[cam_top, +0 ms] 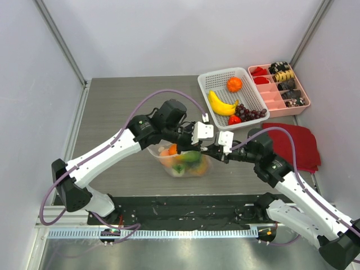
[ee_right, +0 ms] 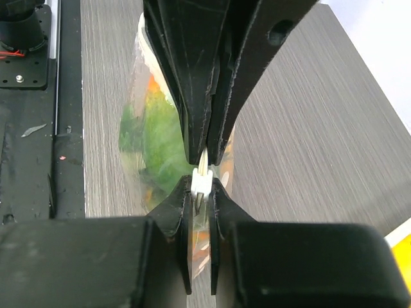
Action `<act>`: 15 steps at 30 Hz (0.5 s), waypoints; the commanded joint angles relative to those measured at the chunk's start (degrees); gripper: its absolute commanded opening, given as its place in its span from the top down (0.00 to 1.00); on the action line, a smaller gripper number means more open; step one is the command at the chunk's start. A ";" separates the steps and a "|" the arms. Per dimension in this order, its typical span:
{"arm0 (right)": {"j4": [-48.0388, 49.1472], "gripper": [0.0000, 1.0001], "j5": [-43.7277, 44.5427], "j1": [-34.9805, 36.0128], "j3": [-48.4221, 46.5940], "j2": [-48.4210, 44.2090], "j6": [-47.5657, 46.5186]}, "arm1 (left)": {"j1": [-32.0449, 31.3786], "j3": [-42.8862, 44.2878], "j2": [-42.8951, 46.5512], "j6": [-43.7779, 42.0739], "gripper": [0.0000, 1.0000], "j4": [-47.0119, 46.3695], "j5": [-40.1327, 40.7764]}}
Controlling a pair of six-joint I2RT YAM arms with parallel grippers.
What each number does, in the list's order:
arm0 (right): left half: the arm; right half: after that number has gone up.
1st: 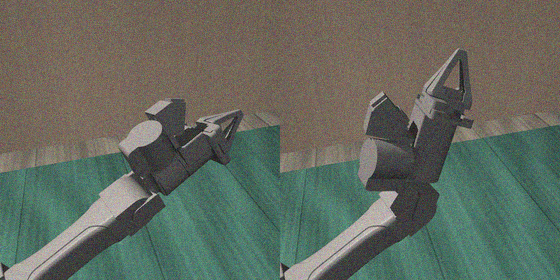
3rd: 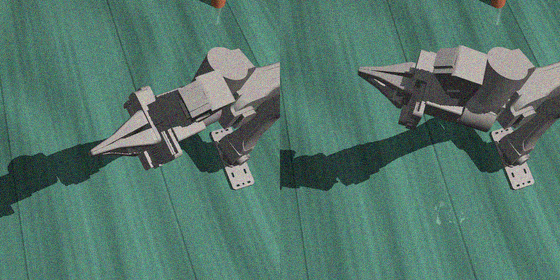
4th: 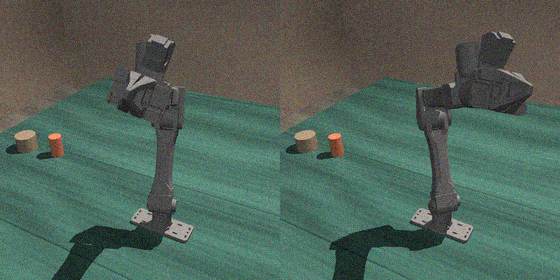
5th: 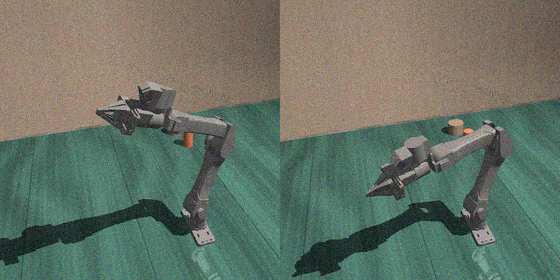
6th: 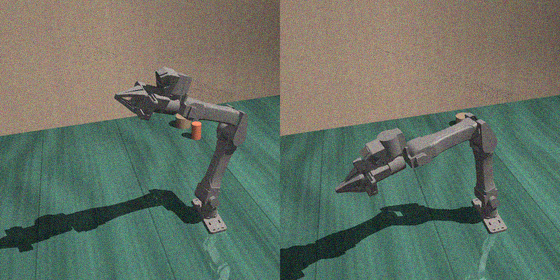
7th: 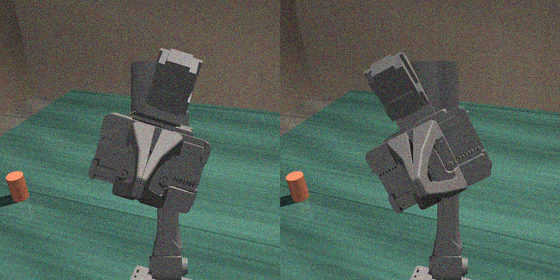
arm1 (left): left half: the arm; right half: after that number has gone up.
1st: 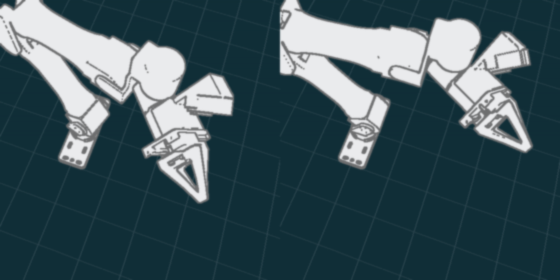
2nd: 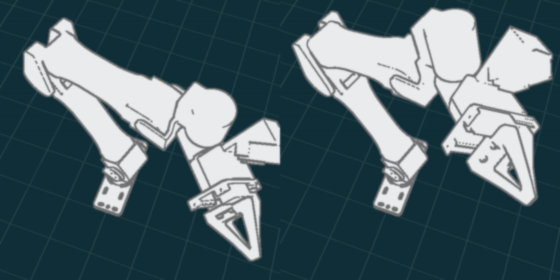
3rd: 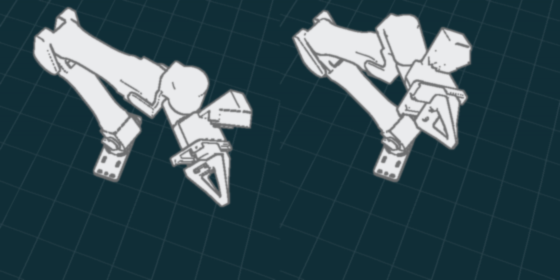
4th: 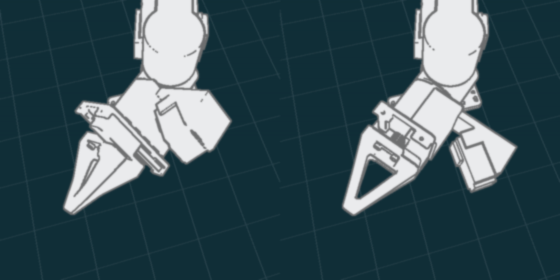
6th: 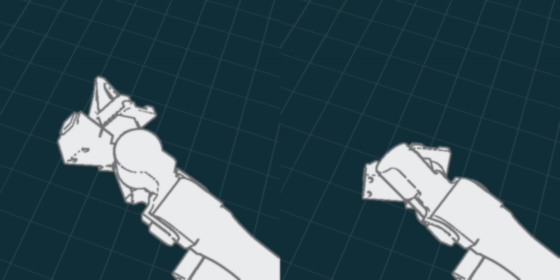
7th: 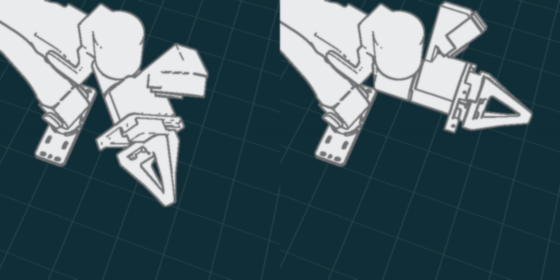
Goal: Place the food in the zip-top bag and seal the zipper
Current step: Zip the zipper food storage bag at the center of the board.
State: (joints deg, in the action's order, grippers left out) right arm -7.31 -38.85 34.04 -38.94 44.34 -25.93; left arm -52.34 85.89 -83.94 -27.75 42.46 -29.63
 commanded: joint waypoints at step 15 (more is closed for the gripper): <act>5.46 0.82 0.70 0.24 2.99 -1.09 -0.44 | 0.39 0.69 1.85 -0.64 1.00 2.10 -0.25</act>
State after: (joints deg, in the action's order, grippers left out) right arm -6.70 -38.61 34.06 -35.73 43.27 -27.38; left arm -52.21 85.91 -84.01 -28.14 44.69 -29.12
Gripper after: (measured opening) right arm 0.230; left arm 0.016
